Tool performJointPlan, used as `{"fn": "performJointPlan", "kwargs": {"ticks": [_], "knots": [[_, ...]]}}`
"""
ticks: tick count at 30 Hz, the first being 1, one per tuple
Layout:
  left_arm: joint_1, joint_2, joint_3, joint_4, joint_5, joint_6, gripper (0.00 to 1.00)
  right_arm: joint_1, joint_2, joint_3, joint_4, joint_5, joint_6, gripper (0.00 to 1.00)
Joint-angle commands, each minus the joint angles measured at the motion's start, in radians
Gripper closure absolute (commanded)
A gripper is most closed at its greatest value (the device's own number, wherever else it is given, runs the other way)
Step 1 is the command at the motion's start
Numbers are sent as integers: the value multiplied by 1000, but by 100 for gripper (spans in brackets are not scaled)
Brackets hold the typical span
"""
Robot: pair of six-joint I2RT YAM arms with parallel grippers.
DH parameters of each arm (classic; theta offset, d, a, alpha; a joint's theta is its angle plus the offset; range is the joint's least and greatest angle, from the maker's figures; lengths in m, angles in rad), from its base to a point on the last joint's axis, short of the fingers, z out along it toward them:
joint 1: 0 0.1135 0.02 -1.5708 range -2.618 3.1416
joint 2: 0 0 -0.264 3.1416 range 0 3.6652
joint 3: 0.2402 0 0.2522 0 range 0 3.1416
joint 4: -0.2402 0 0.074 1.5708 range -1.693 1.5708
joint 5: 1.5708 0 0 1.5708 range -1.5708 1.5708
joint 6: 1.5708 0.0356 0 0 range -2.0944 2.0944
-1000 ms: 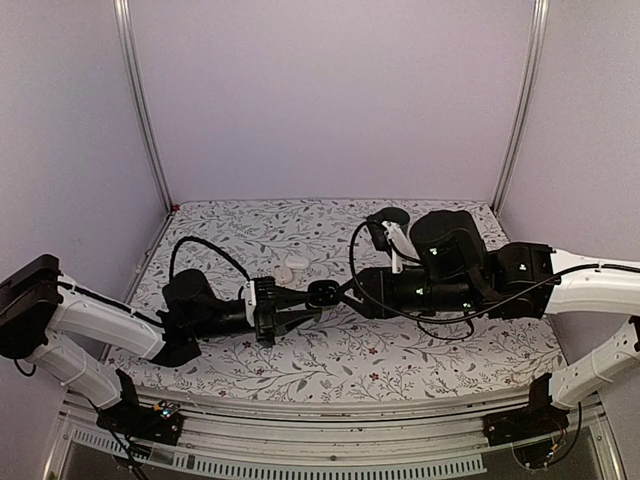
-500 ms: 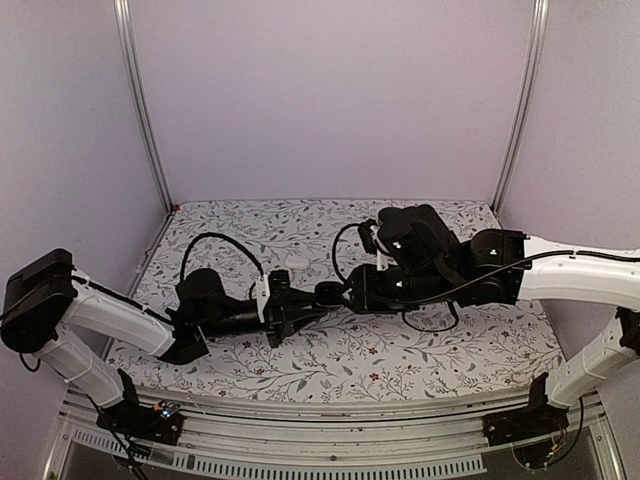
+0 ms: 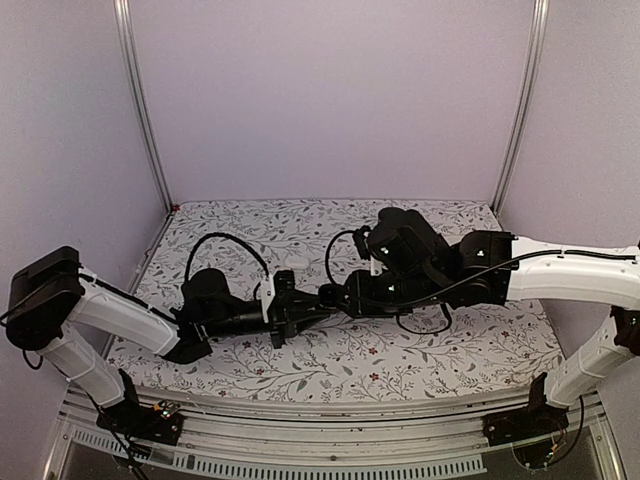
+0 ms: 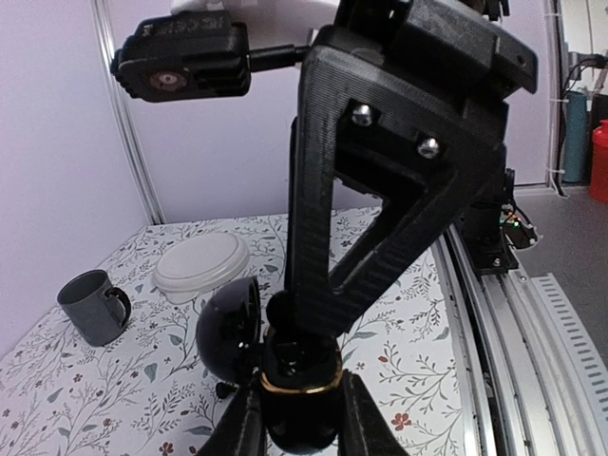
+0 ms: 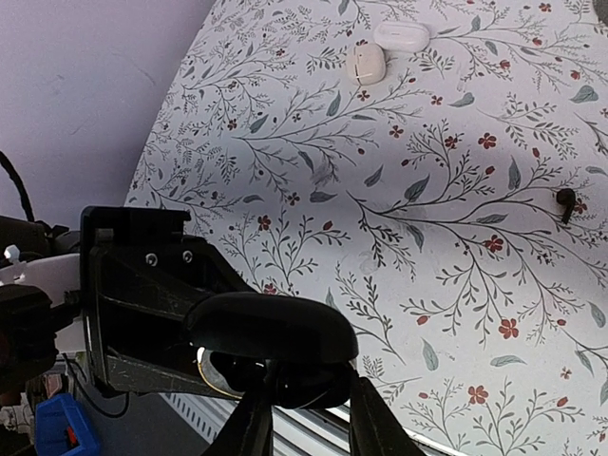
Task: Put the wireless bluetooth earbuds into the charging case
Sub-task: Adjust the left earbud in the right side groove of the charging case.
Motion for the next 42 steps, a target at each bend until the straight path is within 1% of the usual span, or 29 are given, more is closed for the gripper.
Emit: {"fn": "performJointPlan", "kwargs": {"ticks": [1,16,20,24,26,28,33,42], "knots": [[12,17,25,16,22,-12,100,-5,10,28,-11,33,10,71],[10,47,46,10,53,-32,100,-5,60,31,-27,58,10,76],[10,58,54,10,56,-42,100,-4,73,23,-29,67,10,80],[11,69,62,6,60,-50,100,-5,86,19,-32,86,10,80],[11,72,61,9,59,-56,100,-5,90,19,-30,92,10,88],[13,74,60,10,59,-61,100,-4,90,15,-28,95,10,91],[29,96,58,25,83,-93,100,-4,77,2,-25,110,0,95],[38,111,54,61,110,-121,100,-4,58,-18,-14,112,-16,95]]}}
